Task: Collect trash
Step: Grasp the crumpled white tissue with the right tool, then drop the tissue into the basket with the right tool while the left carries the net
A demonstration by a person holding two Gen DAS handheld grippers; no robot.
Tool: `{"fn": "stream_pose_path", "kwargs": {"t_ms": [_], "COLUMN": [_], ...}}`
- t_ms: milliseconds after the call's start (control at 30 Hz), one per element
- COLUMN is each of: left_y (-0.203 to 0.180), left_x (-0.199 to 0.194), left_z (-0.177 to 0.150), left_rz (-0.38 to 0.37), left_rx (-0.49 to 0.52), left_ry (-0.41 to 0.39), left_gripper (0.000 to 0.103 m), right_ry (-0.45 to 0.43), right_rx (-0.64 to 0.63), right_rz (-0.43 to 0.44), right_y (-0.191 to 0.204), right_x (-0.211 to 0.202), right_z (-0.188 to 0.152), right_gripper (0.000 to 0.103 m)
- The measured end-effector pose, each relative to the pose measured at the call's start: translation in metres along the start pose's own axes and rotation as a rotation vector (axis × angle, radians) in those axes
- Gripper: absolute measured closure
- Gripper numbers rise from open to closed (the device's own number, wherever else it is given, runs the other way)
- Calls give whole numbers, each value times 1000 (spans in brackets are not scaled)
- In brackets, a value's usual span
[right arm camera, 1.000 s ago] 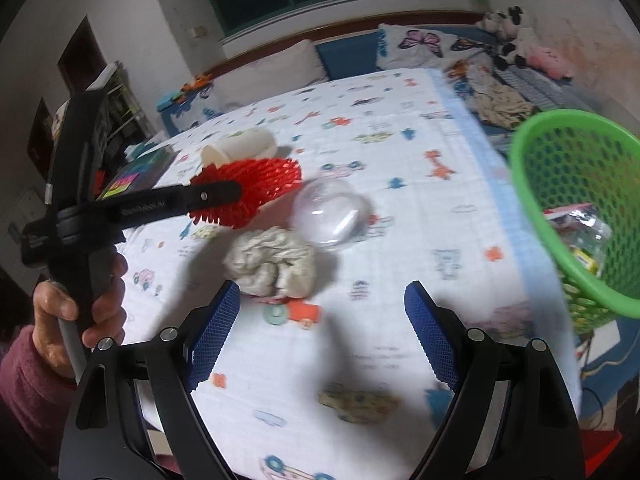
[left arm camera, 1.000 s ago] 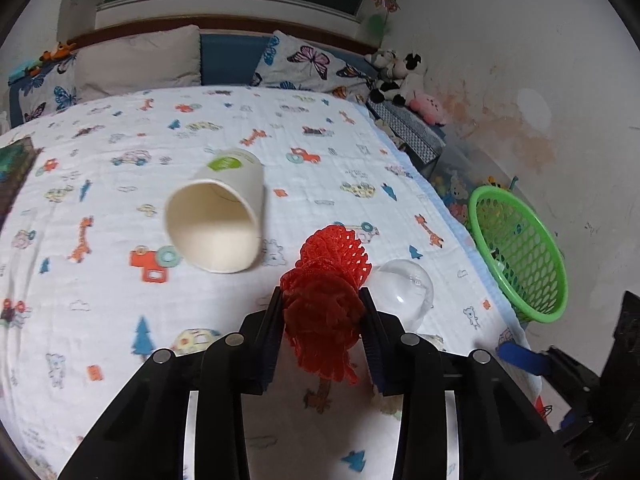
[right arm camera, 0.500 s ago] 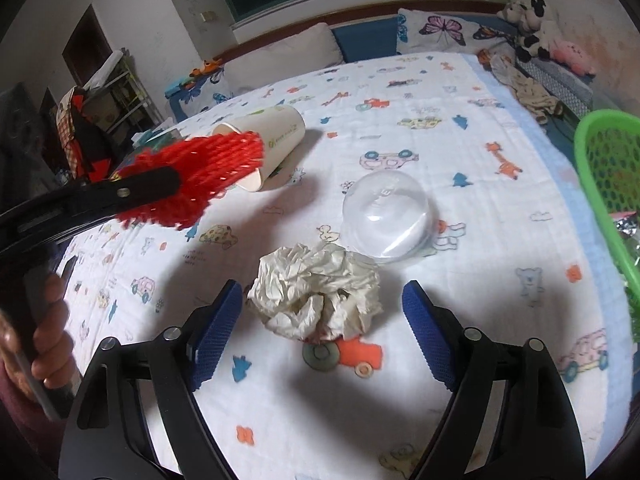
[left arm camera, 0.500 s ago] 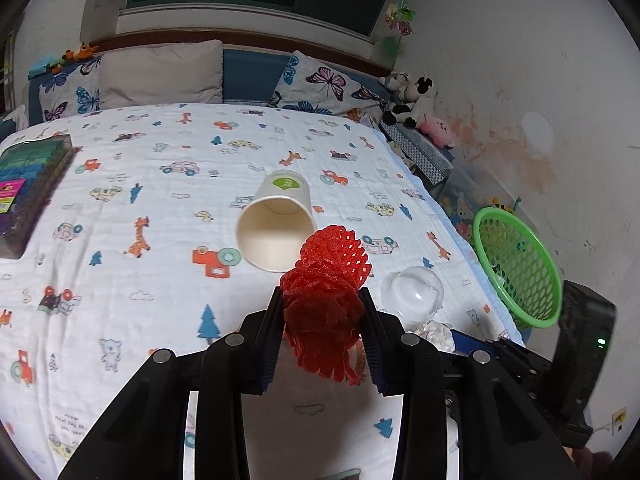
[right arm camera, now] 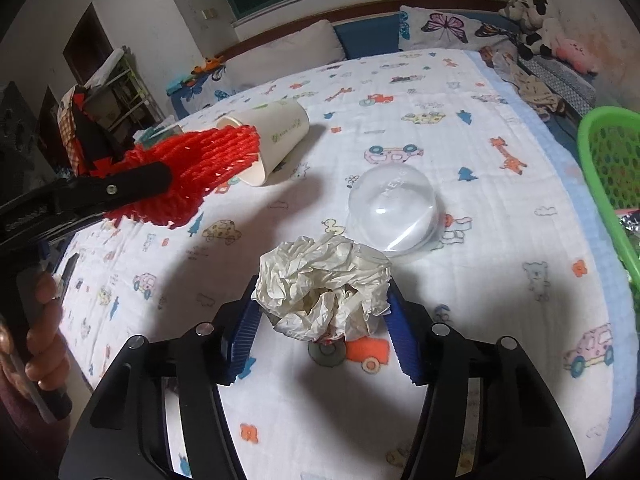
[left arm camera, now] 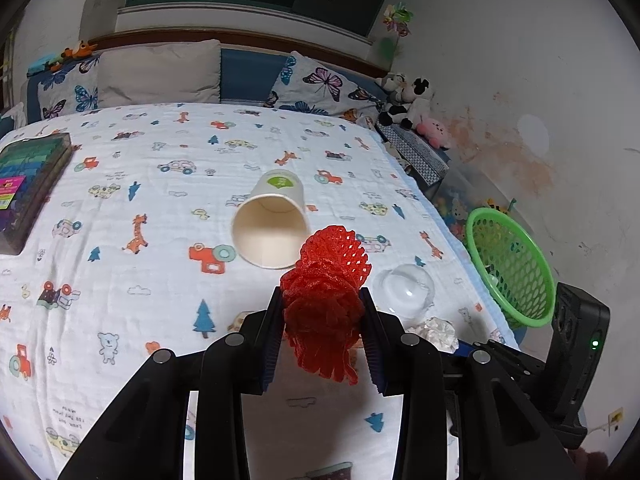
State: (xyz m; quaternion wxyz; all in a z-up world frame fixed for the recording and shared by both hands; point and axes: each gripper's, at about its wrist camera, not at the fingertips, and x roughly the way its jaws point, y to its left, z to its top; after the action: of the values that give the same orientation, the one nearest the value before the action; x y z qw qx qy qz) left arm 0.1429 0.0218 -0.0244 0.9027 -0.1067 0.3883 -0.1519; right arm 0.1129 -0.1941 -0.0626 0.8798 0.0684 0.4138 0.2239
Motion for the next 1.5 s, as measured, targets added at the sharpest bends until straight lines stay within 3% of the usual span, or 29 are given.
{"fn": "stream_pose_path", "kwargs": {"t_ms": [233, 667, 1500], "left_y": [-26, -86, -183], "left_x": [4, 24, 65], "left_z": [3, 6, 17], "left_rz": [-35, -102, -166], "left_rx": [40, 130, 270], "left_ry": [3, 39, 94], "left_gripper": [68, 68, 68], "right_ry": [-52, -131, -151], "right_rx": [20, 115, 201], "right_rz": [-44, -200, -395], "right_y": [-17, -87, -192], "right_x": [-35, -92, -132], "right_z": [1, -1, -2], "right_gripper": [44, 44, 44]}}
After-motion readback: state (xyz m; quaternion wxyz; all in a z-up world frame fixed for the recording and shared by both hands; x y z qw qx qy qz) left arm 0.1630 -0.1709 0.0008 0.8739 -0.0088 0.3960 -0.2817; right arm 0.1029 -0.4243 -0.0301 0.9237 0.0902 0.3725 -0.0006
